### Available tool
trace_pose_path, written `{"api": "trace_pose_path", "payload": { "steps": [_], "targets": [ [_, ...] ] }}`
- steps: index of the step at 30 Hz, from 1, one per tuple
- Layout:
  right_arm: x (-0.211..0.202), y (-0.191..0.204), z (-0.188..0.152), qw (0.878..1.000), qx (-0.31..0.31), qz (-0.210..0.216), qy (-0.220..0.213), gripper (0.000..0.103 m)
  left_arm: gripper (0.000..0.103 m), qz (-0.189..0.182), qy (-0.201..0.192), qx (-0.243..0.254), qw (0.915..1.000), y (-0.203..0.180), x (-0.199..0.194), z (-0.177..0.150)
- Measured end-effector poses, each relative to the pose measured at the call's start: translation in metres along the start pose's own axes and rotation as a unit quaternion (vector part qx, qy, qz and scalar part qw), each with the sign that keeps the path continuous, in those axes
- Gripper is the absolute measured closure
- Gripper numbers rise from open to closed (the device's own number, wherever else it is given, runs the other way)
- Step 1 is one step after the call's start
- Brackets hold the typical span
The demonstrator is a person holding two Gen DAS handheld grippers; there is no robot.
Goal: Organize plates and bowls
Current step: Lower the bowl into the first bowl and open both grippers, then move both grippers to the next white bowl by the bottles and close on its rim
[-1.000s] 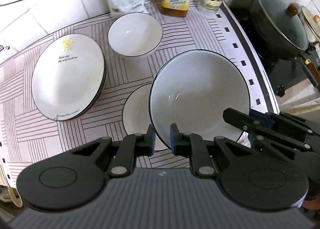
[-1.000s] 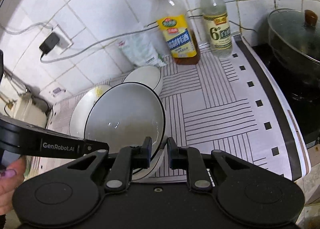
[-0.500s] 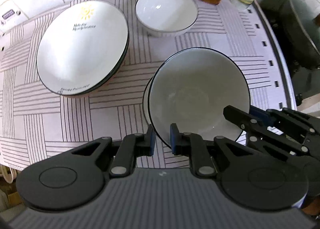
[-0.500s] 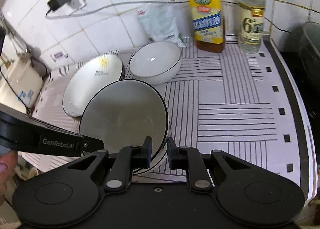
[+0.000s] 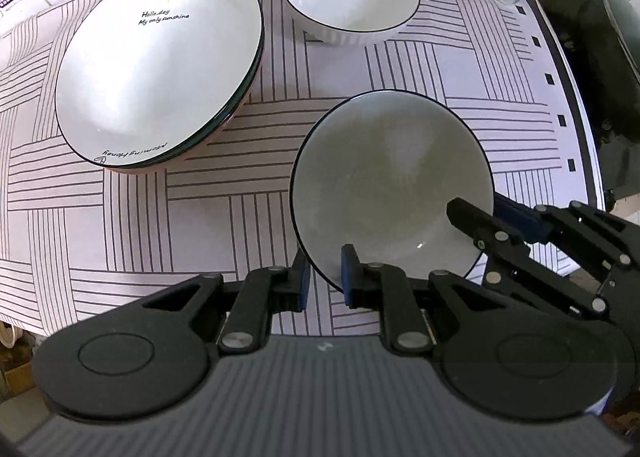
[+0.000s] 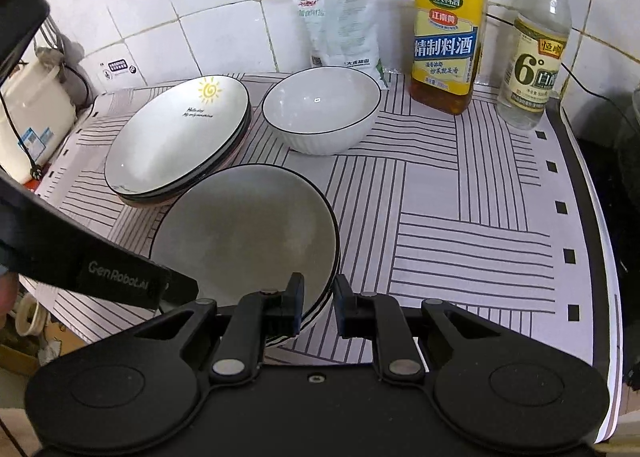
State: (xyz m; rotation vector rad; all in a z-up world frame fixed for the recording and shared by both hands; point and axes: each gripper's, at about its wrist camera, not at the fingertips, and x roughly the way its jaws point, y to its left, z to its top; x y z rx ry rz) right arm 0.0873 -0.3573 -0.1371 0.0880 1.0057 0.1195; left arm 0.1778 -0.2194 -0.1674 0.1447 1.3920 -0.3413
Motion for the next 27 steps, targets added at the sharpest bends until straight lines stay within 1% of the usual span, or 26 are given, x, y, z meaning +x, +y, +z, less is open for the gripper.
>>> {"api": "trace_pose_path", "payload": {
  "steps": [3,9,11,14,15,16,18,19,22,24,27],
  "targets": [
    [0.002,0.003,-0.002,1.0,-0.01,-0.004,-0.001,0.084,0.088,0.003,0.004,-0.002,1.0,0.0,0.003,0.0],
    [0.004,0.009,-0.002,0.999,-0.038,-0.021,-0.01,0.084,0.086,-0.002,0.004,-0.004,1.0,0.001,0.003,0.001],
    [0.004,0.005,-0.001,1.0,-0.025,-0.013,-0.01,0.081,0.085,-0.007,0.004,-0.009,0.9999,0.003,0.003,0.001],
    [0.002,-0.002,-0.001,1.0,0.008,0.005,-0.01,0.08,0.075,-0.027,0.008,-0.018,0.9994,0.007,-0.001,0.001],
    [0.001,-0.004,-0.001,1.0,0.016,0.009,-0.01,0.08,0.069,-0.031,0.007,-0.021,0.9993,0.008,-0.004,0.0],
    [-0.001,-0.004,-0.001,1.0,0.021,0.011,-0.011,0.079,0.066,-0.032,0.003,-0.022,0.9992,0.008,-0.007,0.0],
    [-0.006,-0.005,-0.001,1.0,0.022,0.015,-0.013,0.078,0.065,-0.035,-0.002,-0.02,0.9992,0.008,-0.014,-0.001],
    [-0.009,-0.004,-0.001,1.0,0.02,0.016,-0.016,0.075,0.064,-0.038,-0.003,-0.021,0.9991,0.008,-0.017,-0.001],
    [-0.019,-0.001,0.003,0.999,0.013,0.014,-0.026,0.074,0.063,-0.044,-0.005,-0.014,0.9989,0.011,-0.027,0.0],
    [-0.026,0.001,0.008,0.999,0.009,0.009,-0.033,0.074,0.063,-0.046,-0.013,-0.007,0.9988,0.012,-0.036,0.002],
    [-0.034,-0.001,0.018,0.999,0.021,0.021,-0.04,0.074,0.063,-0.052,-0.037,-0.008,0.9979,0.019,-0.051,0.006]
  ]
}}
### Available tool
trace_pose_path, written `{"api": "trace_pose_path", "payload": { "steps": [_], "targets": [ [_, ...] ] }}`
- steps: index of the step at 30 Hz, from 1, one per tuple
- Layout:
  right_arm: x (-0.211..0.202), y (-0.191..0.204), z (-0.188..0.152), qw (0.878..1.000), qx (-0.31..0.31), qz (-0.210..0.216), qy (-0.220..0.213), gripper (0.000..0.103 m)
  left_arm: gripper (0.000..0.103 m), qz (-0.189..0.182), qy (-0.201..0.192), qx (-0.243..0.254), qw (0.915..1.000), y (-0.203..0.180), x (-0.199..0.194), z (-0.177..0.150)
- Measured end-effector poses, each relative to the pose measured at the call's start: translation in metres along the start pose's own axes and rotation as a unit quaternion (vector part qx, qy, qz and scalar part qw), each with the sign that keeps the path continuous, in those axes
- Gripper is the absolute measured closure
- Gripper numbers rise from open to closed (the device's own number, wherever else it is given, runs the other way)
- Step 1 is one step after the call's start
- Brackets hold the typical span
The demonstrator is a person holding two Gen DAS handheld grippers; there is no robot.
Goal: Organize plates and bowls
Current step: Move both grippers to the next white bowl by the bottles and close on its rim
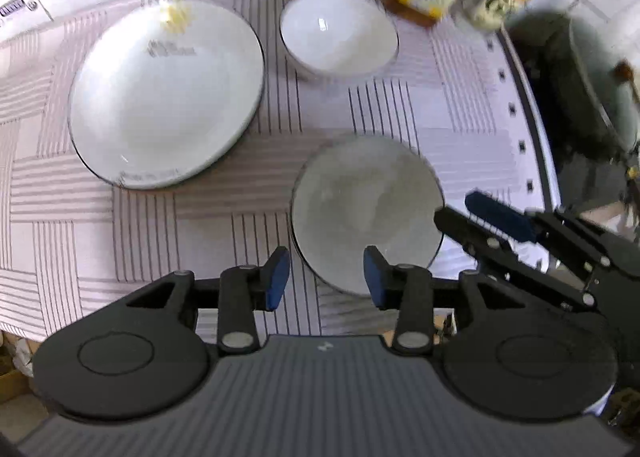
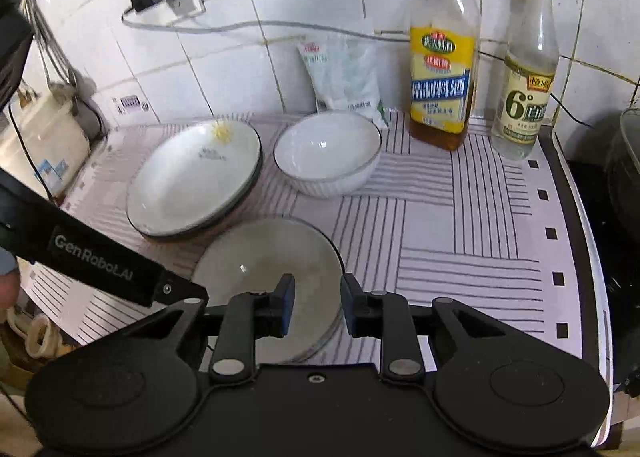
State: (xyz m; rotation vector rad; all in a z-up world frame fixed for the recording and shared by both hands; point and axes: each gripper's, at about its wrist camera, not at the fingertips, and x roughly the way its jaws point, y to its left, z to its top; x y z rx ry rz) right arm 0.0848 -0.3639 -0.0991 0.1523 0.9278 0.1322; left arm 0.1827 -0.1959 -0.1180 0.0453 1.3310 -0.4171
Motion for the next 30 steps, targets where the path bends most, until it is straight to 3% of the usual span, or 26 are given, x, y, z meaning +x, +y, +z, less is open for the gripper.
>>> {"api": "trace_pose_path", "payload": {
  "steps": [5,7,14,18,22,27,30],
  "targets": [
    [-0.007,-0.002,0.021,0.999,0.027,0.018,-0.007,0.069,0.063,0.001,-0.04,0.012,0.9991,0.014,-0.023,0.021],
    [-0.008,-0.003,0.028,0.999,0.041,0.022,-0.01,0.059,0.062,-0.005,-0.055,0.027,0.9981,0.021,-0.03,0.033],
    [0.003,-0.005,0.049,0.997,0.072,0.022,-0.01,0.059,0.062,-0.025,-0.102,0.075,0.9916,0.033,-0.041,0.064],
    [0.018,-0.013,0.056,0.993,0.113,0.034,-0.009,0.059,0.062,-0.037,-0.118,0.107,0.9866,0.031,-0.03,0.077],
    [0.034,-0.02,0.062,0.988,0.152,0.025,-0.006,0.059,0.062,-0.022,-0.13,0.148,0.9801,0.028,-0.014,0.095],
    [0.055,-0.029,0.071,0.985,0.173,0.018,-0.008,0.059,0.062,-0.03,-0.113,0.173,0.978,0.028,0.017,0.111],
    [0.072,-0.039,0.078,0.976,0.216,0.004,-0.008,0.059,0.062,-0.021,-0.106,0.167,0.98,0.029,0.036,0.12]
  ]
}}
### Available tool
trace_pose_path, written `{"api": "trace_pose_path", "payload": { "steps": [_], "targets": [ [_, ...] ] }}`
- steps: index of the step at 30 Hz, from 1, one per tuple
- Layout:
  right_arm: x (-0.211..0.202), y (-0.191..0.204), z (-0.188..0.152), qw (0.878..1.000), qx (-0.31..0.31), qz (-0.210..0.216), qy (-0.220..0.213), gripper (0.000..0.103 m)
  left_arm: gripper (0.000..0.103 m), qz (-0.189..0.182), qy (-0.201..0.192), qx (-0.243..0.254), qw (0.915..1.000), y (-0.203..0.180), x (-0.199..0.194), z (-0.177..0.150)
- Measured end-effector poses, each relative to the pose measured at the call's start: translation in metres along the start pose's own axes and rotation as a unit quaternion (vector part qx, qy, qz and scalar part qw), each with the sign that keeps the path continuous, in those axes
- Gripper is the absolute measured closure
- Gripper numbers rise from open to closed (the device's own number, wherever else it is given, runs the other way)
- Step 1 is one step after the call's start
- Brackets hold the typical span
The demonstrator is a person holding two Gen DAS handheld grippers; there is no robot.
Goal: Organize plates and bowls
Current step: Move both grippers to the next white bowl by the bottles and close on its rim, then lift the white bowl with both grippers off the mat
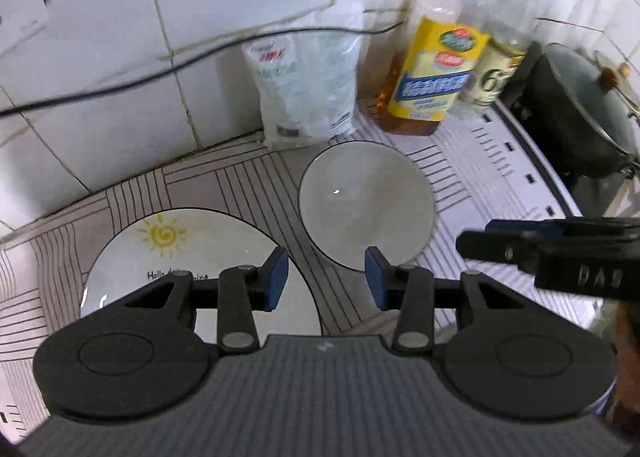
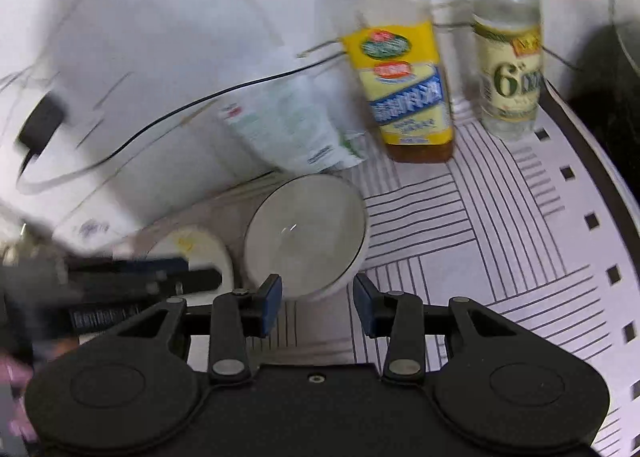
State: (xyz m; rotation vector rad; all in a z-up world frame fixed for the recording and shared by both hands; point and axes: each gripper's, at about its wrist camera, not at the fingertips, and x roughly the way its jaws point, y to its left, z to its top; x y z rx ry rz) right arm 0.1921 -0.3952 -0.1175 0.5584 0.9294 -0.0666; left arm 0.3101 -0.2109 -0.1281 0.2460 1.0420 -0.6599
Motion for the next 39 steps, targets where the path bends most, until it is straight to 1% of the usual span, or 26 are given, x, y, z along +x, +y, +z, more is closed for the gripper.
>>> {"api": "trace_pose_path", "payload": {
  "steps": [2,3,7,11,15,17,20,21,22,23,24,25,26,27,28,31,33,36,39],
  "targets": [
    [0.012,-0.004,0.005,0.999,0.038,0.001,-0.007,0.059,0.062,0.002,0.011,-0.023,0.9997,0.005,0.013,0.006],
    [0.016,-0.006,0.008,0.999,0.049,0.001,-0.008,0.059,0.062,0.008,0.015,-0.022,0.9996,0.006,0.018,0.009],
    [0.038,-0.01,0.013,0.997,0.073,-0.029,0.002,0.059,0.062,0.022,0.022,0.007,0.9995,0.004,0.033,0.019],
    [0.051,-0.018,0.012,0.995,0.095,-0.025,0.013,0.059,0.062,0.019,0.033,0.014,0.9992,0.005,0.051,0.03],
    [0.06,-0.026,0.013,0.993,0.115,-0.023,0.021,0.059,0.062,0.021,0.054,0.041,0.9975,0.001,0.071,0.038],
    [0.065,-0.029,0.013,0.992,0.119,-0.025,0.025,0.059,0.062,0.029,0.057,0.051,0.9967,0.001,0.078,0.042],
    [0.068,-0.03,0.013,0.992,0.113,-0.043,0.024,0.059,0.065,0.045,0.06,0.067,0.9949,-0.001,0.087,0.047],
    [0.069,-0.031,0.012,0.992,0.111,-0.047,0.023,0.06,0.065,0.045,0.064,0.069,0.9946,-0.001,0.089,0.048],
    [0.07,-0.032,0.012,0.992,0.11,-0.052,0.023,0.065,0.067,0.039,0.068,0.07,0.9944,-0.002,0.091,0.049],
    [0.071,-0.034,0.011,0.992,0.111,-0.057,0.023,0.067,0.069,0.033,0.07,0.073,0.9943,-0.003,0.092,0.049],
    [0.072,-0.036,0.011,0.992,0.114,-0.057,0.023,0.072,0.074,0.033,0.069,0.076,0.9942,-0.004,0.092,0.049],
    [0.073,-0.038,0.012,0.991,0.121,-0.051,0.023,0.079,0.08,0.033,0.07,0.08,0.9938,-0.006,0.092,0.049],
    [0.073,-0.04,0.012,0.99,0.129,-0.044,0.024,0.082,0.083,0.031,0.075,0.083,0.9932,-0.008,0.092,0.049],
    [0.073,-0.042,0.011,0.99,0.132,-0.039,0.024,0.089,0.087,0.028,0.082,0.082,0.9928,-0.009,0.093,0.049],
    [0.073,-0.042,0.011,0.99,0.133,-0.032,0.019,0.092,0.087,0.023,0.091,0.076,0.9927,-0.009,0.095,0.048],
    [0.073,-0.039,0.011,0.992,0.125,-0.031,0.011,0.092,0.091,0.03,0.094,0.061,0.9932,-0.007,0.097,0.044],
    [0.074,-0.037,0.012,0.992,0.118,-0.035,0.01,0.092,0.091,0.029,0.094,0.042,0.9943,-0.004,0.098,0.042],
    [0.077,-0.036,0.013,0.992,0.114,-0.045,0.013,0.094,0.094,0.023,0.086,0.031,0.9956,-0.004,0.092,0.042],
    [0.082,-0.041,0.014,0.991,0.123,-0.047,0.023,0.094,0.094,0.016,0.079,0.023,0.9965,-0.007,0.087,0.043]
  ]
}}
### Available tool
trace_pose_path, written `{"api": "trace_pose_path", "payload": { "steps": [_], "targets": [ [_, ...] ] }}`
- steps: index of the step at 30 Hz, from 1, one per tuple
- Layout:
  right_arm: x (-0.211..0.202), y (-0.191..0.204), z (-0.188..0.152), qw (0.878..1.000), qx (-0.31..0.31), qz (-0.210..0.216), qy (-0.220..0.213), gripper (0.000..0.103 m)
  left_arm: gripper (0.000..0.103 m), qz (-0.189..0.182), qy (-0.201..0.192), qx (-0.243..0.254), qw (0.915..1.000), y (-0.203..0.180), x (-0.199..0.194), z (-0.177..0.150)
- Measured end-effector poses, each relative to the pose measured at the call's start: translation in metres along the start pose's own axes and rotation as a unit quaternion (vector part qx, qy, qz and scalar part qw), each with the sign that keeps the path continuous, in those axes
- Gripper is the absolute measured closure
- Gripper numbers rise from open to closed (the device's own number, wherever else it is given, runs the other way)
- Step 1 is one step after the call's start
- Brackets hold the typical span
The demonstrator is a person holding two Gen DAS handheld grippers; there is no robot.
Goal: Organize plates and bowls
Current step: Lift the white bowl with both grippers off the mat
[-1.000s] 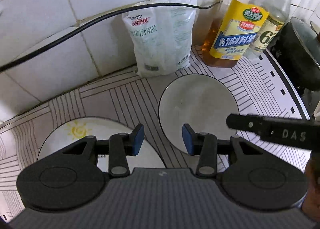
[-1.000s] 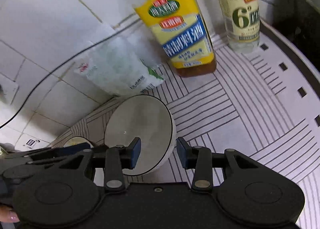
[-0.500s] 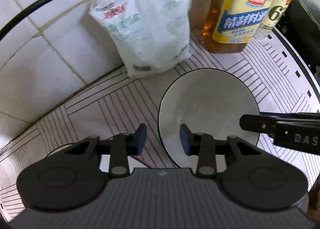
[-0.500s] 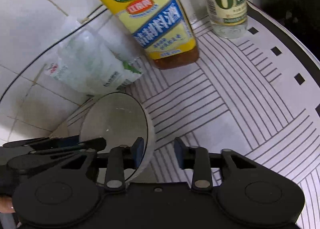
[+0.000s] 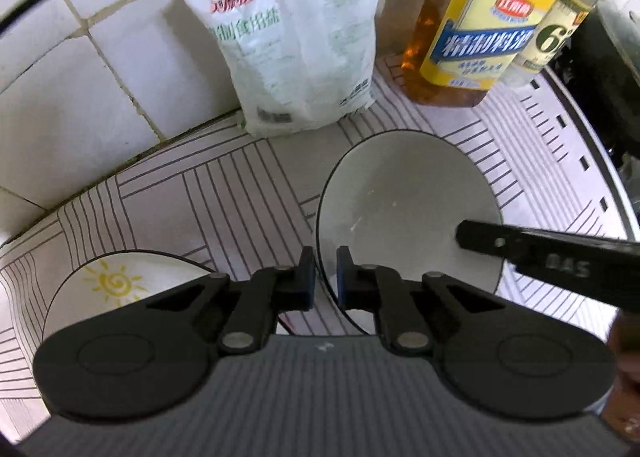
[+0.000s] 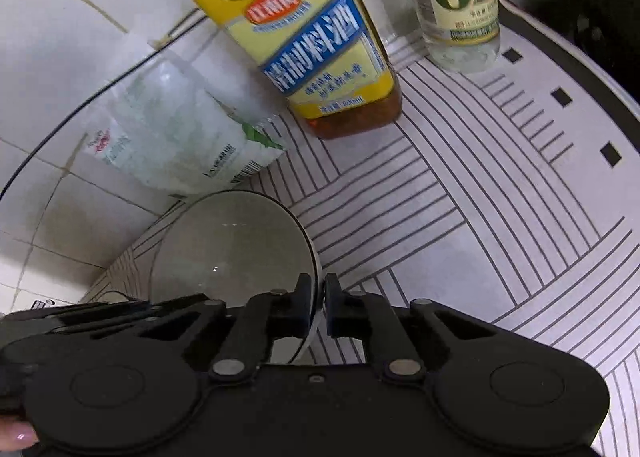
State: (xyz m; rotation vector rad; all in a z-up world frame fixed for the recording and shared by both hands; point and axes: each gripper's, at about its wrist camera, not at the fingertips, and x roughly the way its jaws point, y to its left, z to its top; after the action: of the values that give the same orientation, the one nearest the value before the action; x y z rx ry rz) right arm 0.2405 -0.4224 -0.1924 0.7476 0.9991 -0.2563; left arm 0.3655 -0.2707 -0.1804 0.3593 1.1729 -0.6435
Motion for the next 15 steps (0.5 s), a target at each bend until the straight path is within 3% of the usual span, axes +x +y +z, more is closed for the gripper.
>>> {"api": "trace_pose_path", "payload": {
  "steps": [5,12,15],
  "targets": [
    [0.002,0.0,0.003,1.0,-0.002,0.0,0.017,0.094,0.094,-0.002,0.004,-0.017,0.9999,-0.001,-0.008,0.0],
    [-0.032,-0.003,-0.001,0.999,0.01,0.039,0.011,0.093,0.093,-0.037,-0.01,-0.025,0.999,-0.002,-0.038,-0.004],
    [-0.047,0.002,-0.003,0.999,-0.02,0.037,0.003,0.093,0.092,-0.046,-0.013,-0.036,0.9982,-0.004,-0.05,-0.009]
  ]
}}
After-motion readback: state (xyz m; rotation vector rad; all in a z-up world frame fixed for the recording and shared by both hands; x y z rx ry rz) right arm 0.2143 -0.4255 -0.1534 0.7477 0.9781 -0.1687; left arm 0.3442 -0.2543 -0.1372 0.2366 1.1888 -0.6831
